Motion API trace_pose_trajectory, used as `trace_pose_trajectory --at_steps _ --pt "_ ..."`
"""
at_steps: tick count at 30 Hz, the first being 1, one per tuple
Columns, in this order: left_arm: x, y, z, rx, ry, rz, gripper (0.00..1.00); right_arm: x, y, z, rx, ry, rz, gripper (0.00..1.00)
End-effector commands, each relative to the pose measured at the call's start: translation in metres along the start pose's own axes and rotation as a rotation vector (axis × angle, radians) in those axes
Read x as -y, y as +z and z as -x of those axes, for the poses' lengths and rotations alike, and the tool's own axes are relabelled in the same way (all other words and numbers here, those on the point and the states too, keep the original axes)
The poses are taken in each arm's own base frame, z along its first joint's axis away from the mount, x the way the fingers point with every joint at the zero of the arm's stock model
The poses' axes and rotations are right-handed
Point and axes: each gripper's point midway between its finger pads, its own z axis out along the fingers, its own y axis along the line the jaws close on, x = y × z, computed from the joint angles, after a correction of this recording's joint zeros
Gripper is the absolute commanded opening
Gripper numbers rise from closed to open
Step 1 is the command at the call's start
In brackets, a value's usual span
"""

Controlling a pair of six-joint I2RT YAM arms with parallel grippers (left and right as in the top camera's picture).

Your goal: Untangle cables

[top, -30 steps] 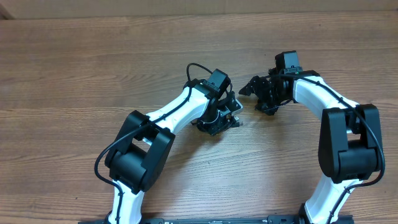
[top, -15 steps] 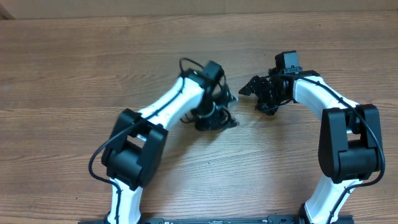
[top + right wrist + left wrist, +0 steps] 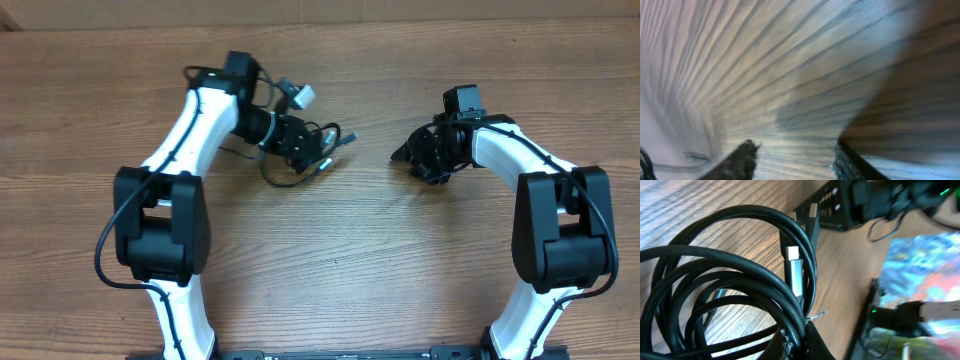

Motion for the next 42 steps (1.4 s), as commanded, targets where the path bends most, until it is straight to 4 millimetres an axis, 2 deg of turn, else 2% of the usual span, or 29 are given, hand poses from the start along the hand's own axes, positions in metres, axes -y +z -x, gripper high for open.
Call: trace_pose_trajectory --at_steps 1,5,6,10,13,16,20,29,38,42 --pt "0.007 -0.012 0.007 0.062 -0.042 -0.124 0.04 0.007 0.023 -0.030 -0.146 -0.091 0.062 0.42" --pt "0.004 -0.024 0.007 0.121 -0.085 -0.211 0.04 -0.041 0.007 -0.055 -0.259 -0.317 0.387 0.36" --pt "0.004 -0.026 0.007 0.137 -0.090 -0.236 0.04 -0.052 0.001 -0.062 -0.282 -0.369 0.470 0.32" --pt "0.006 -0.028 0.003 0.179 -0.145 -0.346 0.04 -0.078 -0.016 -0.081 -0.326 -0.504 0.672 0.23" --pt "0.009 -0.029 0.002 0.196 -0.212 -0.427 0.04 -0.095 -0.026 -0.093 -0.336 -0.606 0.798 0.23" --pt "0.017 -0.034 0.003 0.197 -0.312 -0.521 0.04 -0.111 -0.032 -0.103 -0.340 -0.690 0.893 0.33" --pt "0.025 -0.040 0.006 0.193 -0.372 -0.591 0.04 -0.124 -0.029 -0.112 -0.327 -0.791 0.928 0.40" --pt "0.025 -0.041 0.006 0.134 -0.565 -0.615 0.04 -0.158 -0.025 -0.124 -0.283 -0.959 0.993 0.42" --pt "0.027 -0.041 0.006 0.123 -0.602 -0.628 0.04 -0.178 -0.028 -0.125 -0.210 -1.075 1.036 0.44" --pt "0.027 -0.041 0.006 0.122 -0.606 -0.628 0.05 -0.184 -0.018 -0.126 -0.169 -1.097 0.992 0.46"
